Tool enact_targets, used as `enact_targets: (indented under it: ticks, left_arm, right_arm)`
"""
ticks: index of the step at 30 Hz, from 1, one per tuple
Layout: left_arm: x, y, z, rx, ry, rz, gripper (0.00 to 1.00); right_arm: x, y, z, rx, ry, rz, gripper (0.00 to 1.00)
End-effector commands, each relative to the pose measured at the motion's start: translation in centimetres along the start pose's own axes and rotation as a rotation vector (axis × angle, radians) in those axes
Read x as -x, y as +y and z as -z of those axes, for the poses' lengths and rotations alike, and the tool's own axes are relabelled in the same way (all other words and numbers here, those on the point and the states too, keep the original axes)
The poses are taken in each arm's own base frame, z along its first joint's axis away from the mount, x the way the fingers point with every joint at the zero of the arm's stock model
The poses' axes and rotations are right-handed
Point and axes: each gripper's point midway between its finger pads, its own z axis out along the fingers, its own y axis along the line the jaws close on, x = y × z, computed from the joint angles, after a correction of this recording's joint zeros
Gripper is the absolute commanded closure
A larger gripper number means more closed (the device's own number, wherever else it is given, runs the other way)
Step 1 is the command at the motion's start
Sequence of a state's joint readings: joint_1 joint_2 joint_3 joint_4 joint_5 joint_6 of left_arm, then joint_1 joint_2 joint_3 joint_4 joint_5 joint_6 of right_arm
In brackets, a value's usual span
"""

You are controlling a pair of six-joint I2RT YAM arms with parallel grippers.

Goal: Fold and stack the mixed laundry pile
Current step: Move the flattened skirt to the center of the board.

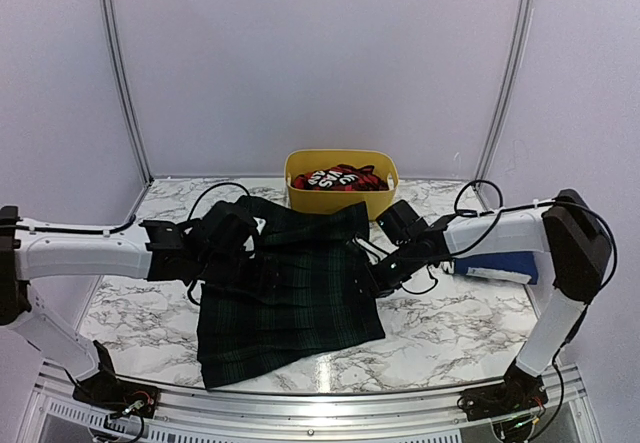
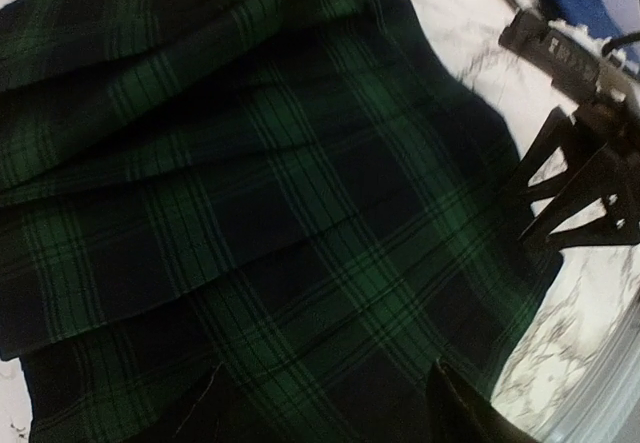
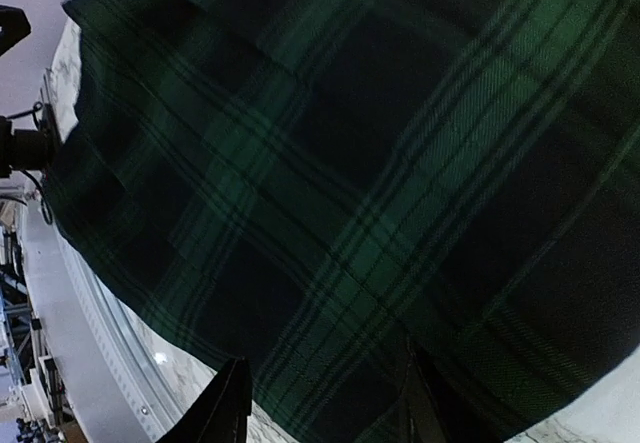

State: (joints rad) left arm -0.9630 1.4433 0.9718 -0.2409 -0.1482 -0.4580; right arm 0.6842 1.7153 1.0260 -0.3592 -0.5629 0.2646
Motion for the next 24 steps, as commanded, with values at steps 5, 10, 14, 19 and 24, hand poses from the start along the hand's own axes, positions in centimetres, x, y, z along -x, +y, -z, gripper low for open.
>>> enact_targets:
  ticks: [5,10,14,19,24]
  left_arm:
    - [-7.3,-1.9,-3.8,-0.035,0.241,-0.05,0.41]
    - [-11.4,-3.5,-3.7,-0.082,0.337,-0.082,0.48]
    - [-16.9,-5.5,-2.7,-0.134,0.486,-0.157,0.52]
    - [-19.3,-8.1,-0.3,-0.206,0.543,-0.228,0.54]
    - [-9.3,-8.7,2.4,-0.33,0.255,-0.134,0.5]
  right_arm:
    - [-7.3,-3.1,-2.0,-0.03,0.13,-0.053,0.58]
    - [-11.3,-3.3,-0.7,-0.043,0.194,-0.067,0.58]
    - [-13.0,-0.9,0.5,0.037,0.223,-0.074,0.6]
    - [-11.6,3.1,3.0,0.108,0.217,-0.032,0.59]
    - [-2.8,3.4,6.5,0.041,-0.07,0.052,0.51]
